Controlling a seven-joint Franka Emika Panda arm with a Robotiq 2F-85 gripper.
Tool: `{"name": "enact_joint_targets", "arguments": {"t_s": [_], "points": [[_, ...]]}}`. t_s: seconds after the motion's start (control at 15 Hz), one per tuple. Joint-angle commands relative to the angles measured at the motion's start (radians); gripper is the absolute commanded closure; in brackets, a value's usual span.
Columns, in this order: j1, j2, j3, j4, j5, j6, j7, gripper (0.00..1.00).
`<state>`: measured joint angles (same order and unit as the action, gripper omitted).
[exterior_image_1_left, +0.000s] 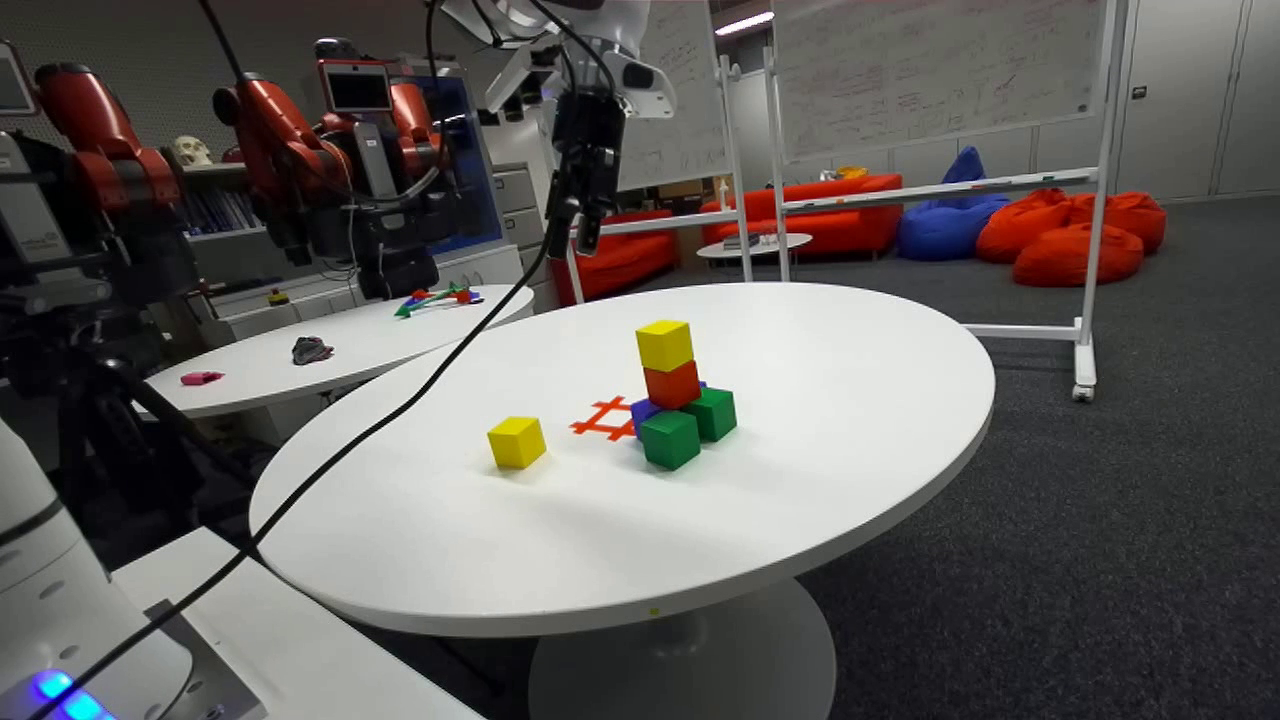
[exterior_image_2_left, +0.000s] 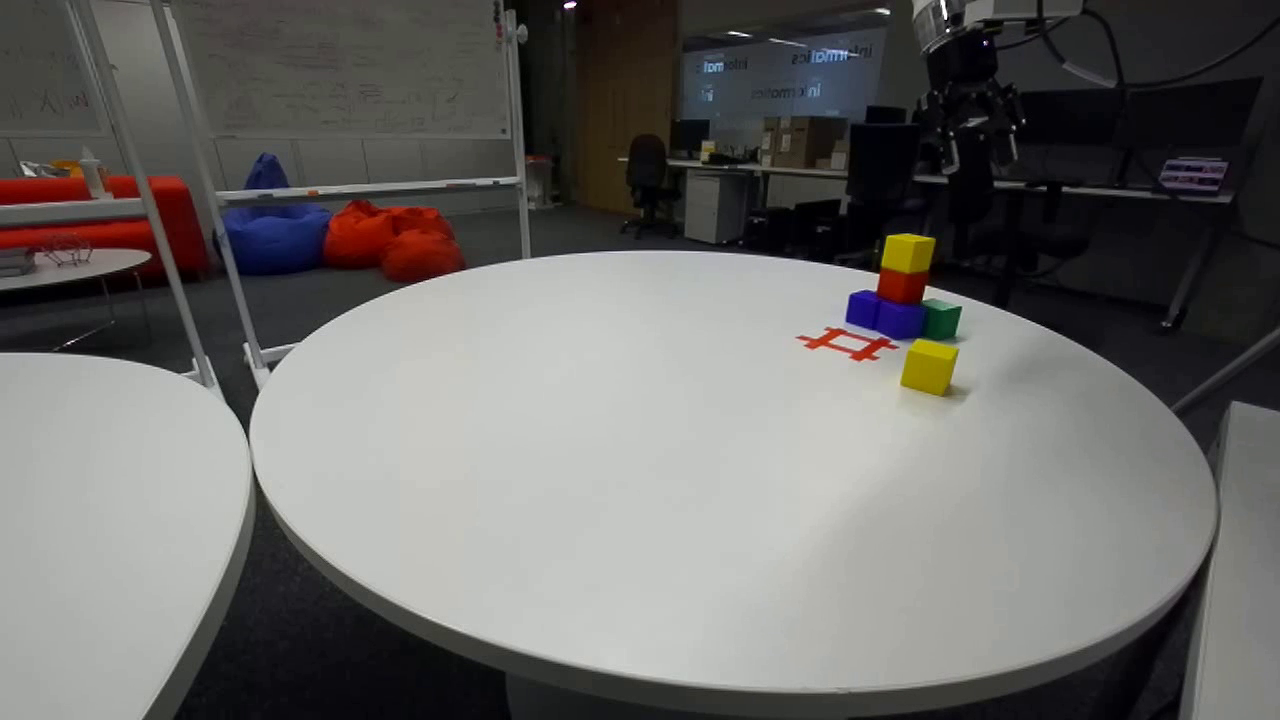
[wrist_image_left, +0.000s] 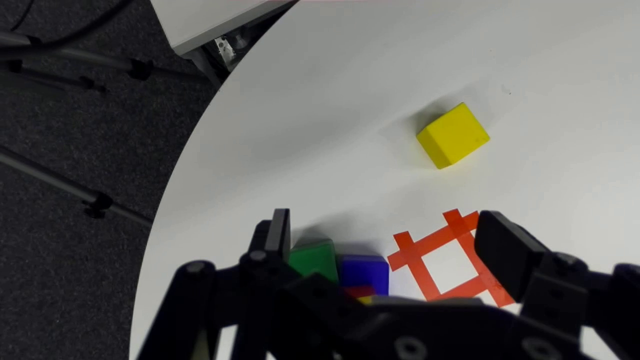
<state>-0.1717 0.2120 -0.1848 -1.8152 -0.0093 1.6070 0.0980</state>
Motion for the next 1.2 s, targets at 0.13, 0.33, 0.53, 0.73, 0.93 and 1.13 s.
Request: {"name": "enact_joint_targets", "arguments": {"t_s": [0.13,0.33,0.53,0.73,0.93,1.13], "points": [[-0.004,0.001,0.004,0.003,-0.001,-0.003,0.0,0.0],[-0.006,0.043,0.008,0.026,-0.024,0.107,-0.047,0.0],[-0.014,0.111,0.01,0.06,-0.004,0.212,-0.069,0.0],[-0.018,0.171,0.01,0.087,-0.011,0.312,-0.075,0.0],[-0.014,0.182,0.01,0.061,-0.029,0.451,-0.094,0.0],[-0.008,0.184,0.01,0.052,-0.027,0.428,-0.067,0.0]]}}
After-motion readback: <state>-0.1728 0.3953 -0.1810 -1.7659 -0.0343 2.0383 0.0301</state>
